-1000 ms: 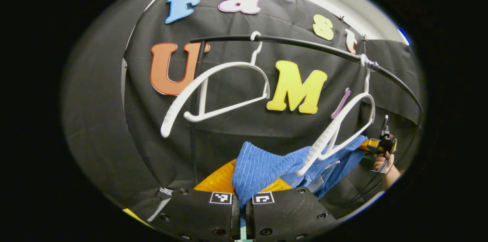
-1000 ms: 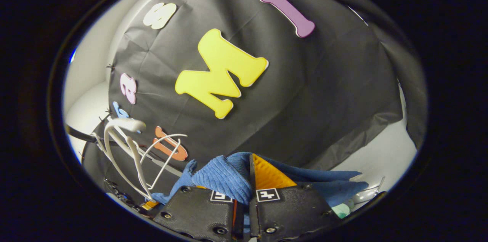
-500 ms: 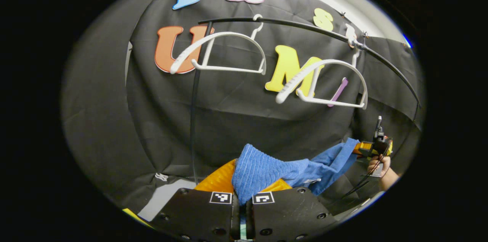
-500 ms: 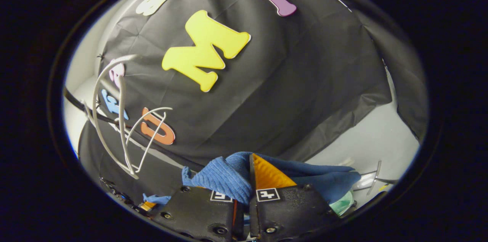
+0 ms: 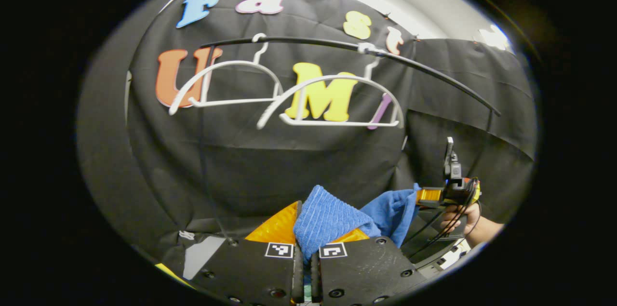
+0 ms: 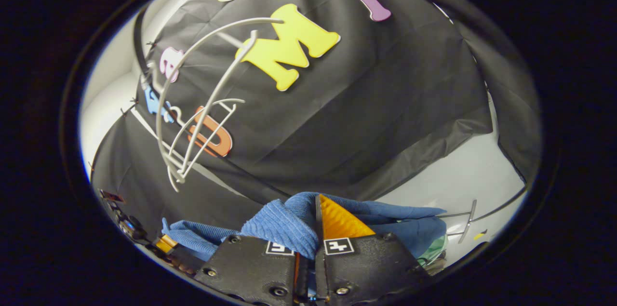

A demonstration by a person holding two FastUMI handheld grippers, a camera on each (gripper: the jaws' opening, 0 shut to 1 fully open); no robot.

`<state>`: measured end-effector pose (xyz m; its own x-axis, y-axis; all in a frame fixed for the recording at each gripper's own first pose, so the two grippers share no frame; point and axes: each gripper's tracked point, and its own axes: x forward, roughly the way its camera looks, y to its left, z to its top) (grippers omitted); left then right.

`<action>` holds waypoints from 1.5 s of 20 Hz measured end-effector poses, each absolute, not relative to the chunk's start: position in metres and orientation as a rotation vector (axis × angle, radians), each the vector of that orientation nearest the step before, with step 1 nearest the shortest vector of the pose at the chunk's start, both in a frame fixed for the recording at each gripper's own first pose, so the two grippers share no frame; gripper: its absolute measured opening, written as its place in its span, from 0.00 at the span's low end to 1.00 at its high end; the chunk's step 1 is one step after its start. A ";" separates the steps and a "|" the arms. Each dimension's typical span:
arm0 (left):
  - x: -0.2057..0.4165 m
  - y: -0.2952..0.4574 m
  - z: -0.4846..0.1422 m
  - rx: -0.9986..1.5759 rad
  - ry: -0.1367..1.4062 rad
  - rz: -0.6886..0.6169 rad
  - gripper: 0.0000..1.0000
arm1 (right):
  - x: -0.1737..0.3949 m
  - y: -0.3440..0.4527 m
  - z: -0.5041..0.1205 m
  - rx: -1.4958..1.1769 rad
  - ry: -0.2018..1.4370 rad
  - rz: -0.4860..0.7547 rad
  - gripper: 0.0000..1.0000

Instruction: Grasp the clothes on the hanger with both hands and then place them into the laundry hamper below.

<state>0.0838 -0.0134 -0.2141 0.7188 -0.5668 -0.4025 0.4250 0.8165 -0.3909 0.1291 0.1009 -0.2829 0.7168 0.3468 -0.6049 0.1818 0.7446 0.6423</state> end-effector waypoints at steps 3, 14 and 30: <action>0.069 -0.037 -0.194 -0.272 0.505 -0.642 0.10 | 0.108 0.123 -0.263 0.739 0.775 0.125 0.10; 0.058 -0.067 -0.156 -0.312 0.455 -0.655 0.10 | 0.074 0.145 -0.215 0.670 0.761 0.264 0.10; 0.022 -0.118 -0.342 -0.312 0.832 -0.552 0.06 | 0.047 0.099 -0.412 0.657 1.110 0.087 0.10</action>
<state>0.0216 -0.1176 -0.3418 0.5453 -0.5751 -0.6099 0.3380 0.8166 -0.4678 0.0472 0.0992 -0.4117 0.4618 0.3813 -0.8008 0.2516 0.8095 0.5305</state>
